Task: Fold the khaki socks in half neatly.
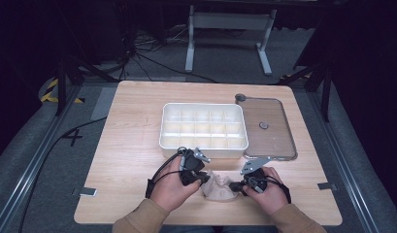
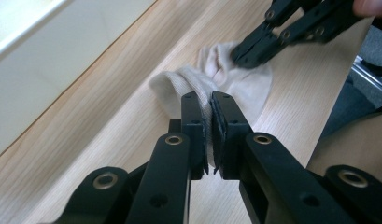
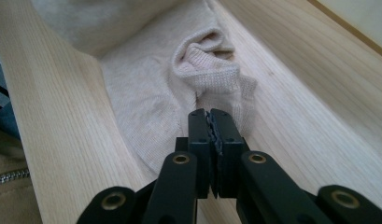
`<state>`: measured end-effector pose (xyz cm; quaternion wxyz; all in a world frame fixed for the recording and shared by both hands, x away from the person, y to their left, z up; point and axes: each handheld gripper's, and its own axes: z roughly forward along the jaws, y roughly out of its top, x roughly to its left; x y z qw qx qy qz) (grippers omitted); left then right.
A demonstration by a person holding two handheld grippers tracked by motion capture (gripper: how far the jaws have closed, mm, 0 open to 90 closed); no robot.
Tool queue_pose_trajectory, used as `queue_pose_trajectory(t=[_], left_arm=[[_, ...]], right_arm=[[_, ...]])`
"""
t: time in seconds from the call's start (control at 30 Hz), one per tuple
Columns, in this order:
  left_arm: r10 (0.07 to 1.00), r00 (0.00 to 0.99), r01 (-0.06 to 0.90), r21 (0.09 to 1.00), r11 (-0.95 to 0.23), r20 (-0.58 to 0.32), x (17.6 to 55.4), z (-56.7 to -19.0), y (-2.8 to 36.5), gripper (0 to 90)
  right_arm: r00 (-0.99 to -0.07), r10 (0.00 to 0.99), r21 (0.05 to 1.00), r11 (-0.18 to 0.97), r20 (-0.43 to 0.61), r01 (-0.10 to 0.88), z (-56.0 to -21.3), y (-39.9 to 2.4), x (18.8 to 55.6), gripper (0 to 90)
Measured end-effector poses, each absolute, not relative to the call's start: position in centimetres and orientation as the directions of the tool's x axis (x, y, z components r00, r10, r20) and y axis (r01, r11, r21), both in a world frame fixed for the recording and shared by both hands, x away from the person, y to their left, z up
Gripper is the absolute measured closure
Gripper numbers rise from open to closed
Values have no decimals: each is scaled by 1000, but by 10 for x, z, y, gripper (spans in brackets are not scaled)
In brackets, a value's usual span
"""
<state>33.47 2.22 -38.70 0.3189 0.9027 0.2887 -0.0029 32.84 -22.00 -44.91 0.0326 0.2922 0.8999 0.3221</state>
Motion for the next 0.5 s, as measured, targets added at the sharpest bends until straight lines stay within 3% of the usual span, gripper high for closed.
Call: queue_pose_trajectory(t=[0.5], left_arm=[[510,841,514,556,-653,-179,334,-402,6,842]], right_arm=[[-850,501,624,615,162,482,-454,-205,328,877]])
